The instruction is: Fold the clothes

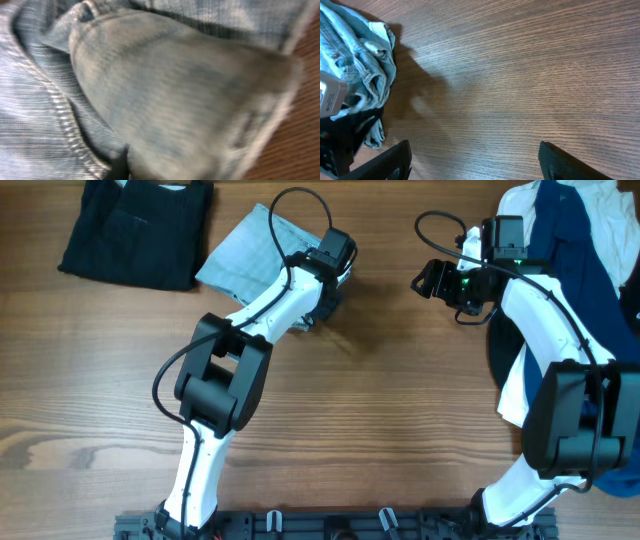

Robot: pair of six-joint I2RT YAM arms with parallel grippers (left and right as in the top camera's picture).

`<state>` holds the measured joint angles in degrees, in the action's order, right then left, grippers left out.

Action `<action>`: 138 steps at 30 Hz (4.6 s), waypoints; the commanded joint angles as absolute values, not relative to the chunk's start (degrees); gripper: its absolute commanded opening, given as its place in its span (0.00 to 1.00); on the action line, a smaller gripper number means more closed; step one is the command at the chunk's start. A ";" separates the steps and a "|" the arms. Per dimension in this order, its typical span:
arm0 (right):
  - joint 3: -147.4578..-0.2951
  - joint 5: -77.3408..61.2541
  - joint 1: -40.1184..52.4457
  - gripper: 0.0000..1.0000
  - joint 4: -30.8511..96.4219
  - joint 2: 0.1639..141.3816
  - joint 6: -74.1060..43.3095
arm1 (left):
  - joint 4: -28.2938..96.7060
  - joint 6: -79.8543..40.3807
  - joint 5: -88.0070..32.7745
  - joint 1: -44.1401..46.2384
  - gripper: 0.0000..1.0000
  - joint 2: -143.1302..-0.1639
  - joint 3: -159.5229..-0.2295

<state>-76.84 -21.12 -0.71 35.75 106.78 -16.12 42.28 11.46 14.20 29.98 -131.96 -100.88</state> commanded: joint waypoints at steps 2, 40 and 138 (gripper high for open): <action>-76.38 -20.53 -0.84 0.82 35.68 107.79 -15.00 | 42.76 9.26 10.63 30.28 0.04 -136.14 -99.83; -76.38 -20.51 -0.82 0.82 37.80 107.79 -15.14 | 20.58 18.17 22.92 -6.17 0.04 -127.83 -109.62; -0.30 -8.14 -0.19 1.00 -0.64 0.64 -9.02 | 37.17 4.05 -6.87 -4.78 1.00 -103.88 -109.62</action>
<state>-0.45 -7.90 -0.43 -0.36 1.13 -8.12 37.34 2.72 -9.63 -4.60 -103.77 -109.84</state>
